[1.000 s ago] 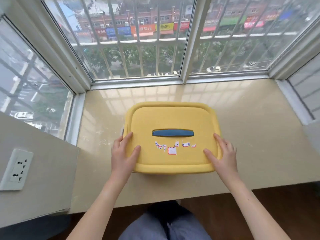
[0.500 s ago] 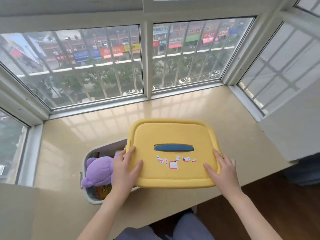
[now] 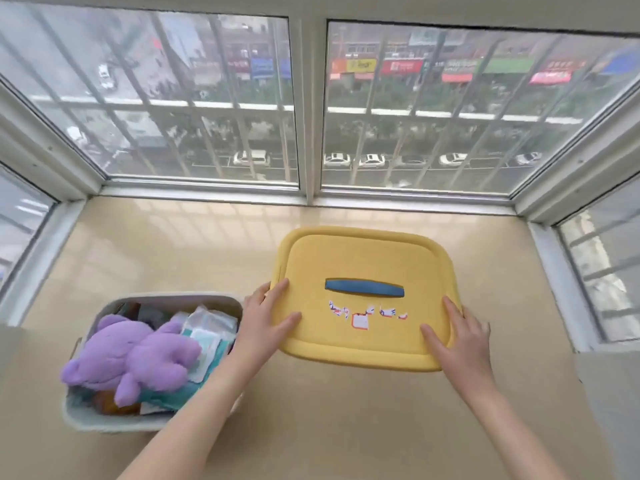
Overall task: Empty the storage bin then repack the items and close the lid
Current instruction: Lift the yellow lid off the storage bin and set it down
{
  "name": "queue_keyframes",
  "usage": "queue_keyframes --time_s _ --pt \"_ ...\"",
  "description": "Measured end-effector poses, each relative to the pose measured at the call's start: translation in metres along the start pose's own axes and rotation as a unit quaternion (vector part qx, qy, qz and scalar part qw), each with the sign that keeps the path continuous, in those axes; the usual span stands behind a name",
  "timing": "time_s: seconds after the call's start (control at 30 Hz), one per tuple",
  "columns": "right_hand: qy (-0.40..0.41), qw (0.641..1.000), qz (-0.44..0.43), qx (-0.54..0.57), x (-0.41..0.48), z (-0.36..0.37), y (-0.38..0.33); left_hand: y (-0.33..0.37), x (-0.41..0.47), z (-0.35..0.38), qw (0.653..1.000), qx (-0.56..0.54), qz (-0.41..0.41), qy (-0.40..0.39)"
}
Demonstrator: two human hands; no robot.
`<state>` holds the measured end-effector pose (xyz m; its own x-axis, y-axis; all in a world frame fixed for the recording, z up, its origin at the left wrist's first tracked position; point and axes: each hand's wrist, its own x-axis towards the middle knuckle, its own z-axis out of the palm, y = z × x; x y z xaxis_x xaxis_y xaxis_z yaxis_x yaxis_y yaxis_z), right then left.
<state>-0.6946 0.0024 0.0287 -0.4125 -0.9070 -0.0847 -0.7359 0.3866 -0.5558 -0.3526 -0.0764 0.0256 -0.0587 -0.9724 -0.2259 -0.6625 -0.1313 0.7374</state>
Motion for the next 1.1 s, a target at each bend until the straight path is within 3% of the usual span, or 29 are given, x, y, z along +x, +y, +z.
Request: queue_keyframes --time_s 0.3,0.5,0.8,0.93,1.03,1.1 --pt "-0.034 0.999 0.012 0.007 0.131 0.101 0.052 -0.036 0.129 0.093 0.992 -0.069 -0.100 -0.017" --pt "-0.031 0.999 -0.009 -0.015 0.189 0.168 0.084 -0.079 0.192 0.143 0.993 0.029 -0.113 -0.002" --pt "0.020 0.993 -0.067 -0.096 0.213 0.214 0.110 -0.120 0.217 0.184 0.973 0.227 -0.030 0.036" --pt "0.001 0.991 -0.046 -0.129 0.212 0.208 0.102 -0.113 0.218 0.184 0.958 0.283 -0.019 0.033" --pt "-0.009 0.993 -0.065 -0.097 0.210 0.187 0.083 -0.080 0.214 0.170 0.960 0.278 -0.015 0.020" --pt "0.009 0.989 -0.122 -0.083 0.203 0.166 0.063 -0.049 0.203 0.155 0.971 0.234 0.043 0.024"
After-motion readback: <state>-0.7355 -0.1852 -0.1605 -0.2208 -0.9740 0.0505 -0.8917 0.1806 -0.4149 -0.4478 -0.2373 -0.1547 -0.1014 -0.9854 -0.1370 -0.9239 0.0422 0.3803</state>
